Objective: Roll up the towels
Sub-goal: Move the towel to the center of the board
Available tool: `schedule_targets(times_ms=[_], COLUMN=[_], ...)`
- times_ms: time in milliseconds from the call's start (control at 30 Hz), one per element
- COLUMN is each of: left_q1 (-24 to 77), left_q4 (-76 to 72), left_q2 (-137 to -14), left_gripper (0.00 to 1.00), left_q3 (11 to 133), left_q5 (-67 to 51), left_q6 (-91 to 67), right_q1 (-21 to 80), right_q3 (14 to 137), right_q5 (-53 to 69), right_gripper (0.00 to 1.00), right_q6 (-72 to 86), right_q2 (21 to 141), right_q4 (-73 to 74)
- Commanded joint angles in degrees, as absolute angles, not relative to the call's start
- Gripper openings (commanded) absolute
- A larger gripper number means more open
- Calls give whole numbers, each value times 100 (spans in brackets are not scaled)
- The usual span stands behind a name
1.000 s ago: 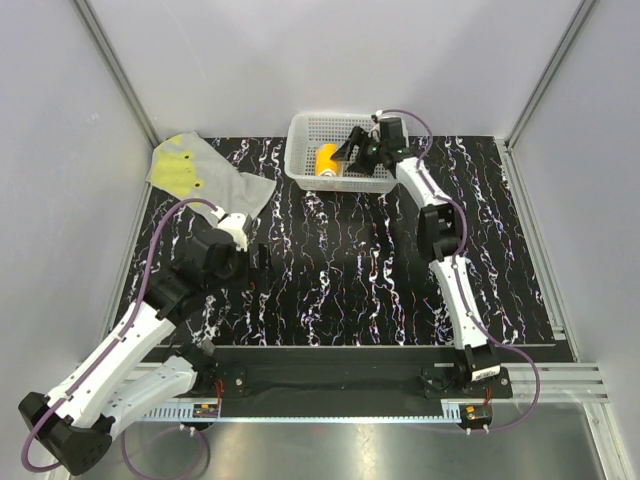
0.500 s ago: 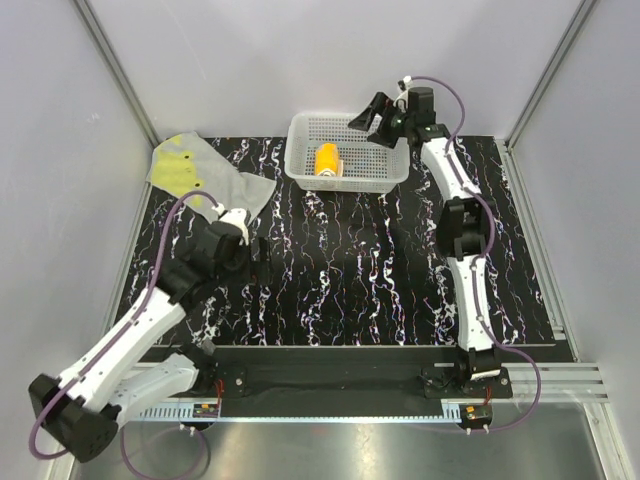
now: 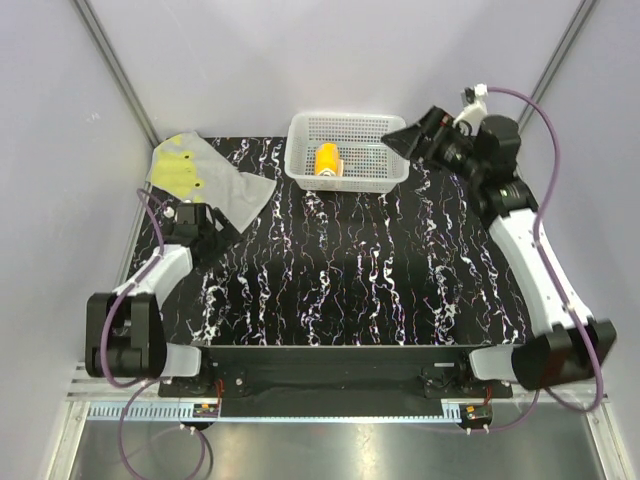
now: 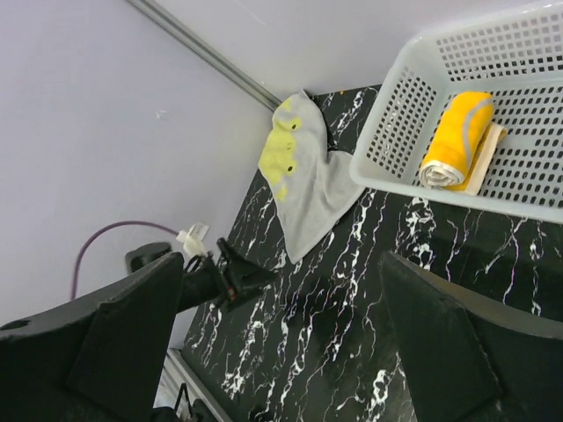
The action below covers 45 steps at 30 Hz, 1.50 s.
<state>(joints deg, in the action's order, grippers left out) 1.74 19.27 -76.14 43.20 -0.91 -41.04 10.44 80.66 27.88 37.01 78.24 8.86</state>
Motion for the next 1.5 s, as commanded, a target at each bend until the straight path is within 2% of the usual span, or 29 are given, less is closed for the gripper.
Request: schedule_targets(times_ms=[0, 233, 400, 500, 533, 600, 667, 733, 767, 933, 1133, 1333, 1467], left_q1=[9, -229, -325, -334, -334, -334, -334, -334, -334, -220, 597, 2063, 3143], left_q4=[547, 18, 18, 18, 18, 88, 132, 176, 211, 123, 852, 906, 537], left_q2=[-8076, -9368, -9869, -9958, -9975, -10045, -10116, -10169, -10204, -9836, -8623, -8016, -8602], left_gripper=[93, 84, 81, 65, 52, 37, 18, 4, 0, 0, 0, 0, 0], left_q3=[4298, 4570, 4886, 4992, 5018, 5132, 5238, 5326, 5378, 5169, 4651, 4254, 4437], left_q5=[-667, -809, -711, -720, -747, -730, -782, -861, -896, -1002, -299, -44, -35], left_q6=[-4429, -4561, -4500, -4474, -4456, -4412, -4308, -4219, -4184, -4166, -4236, -5052, -5659], right_q1=[1072, 1072, 1072, 1072, 1072, 1072, 1072, 1072, 1072, 1072, 1072, 1063, 1072], right_q3=[7323, 6215, 6082, 5986, 5977, 5959, 5924, 5854, 5827, 5766, 5801, 5906, 5950], right_q5=[2540, 2601, 2558, 2540, 2540, 2575, 2645, 2663, 2672, 2663, 2094, 1267, 538], right_gripper=[100, 100, 100, 100, 100, 100, 100, 100, 100, 100, 100, 100, 100], right_q6=[3814, 3964, 3762, 3700, 3691, 3709, 3726, 3797, 3806, 3779, 3446, 3340, 3384], right_q2=[7288, 6425, 6197, 6109, 6117, 6161, 6196, 6214, 6214, 6144, 5539, 5019, 4834], right_q4=[932, 967, 1344, 1380, 1397, 1389, 1336, 1231, 1204, 1344, 2196, 3321, 3936])
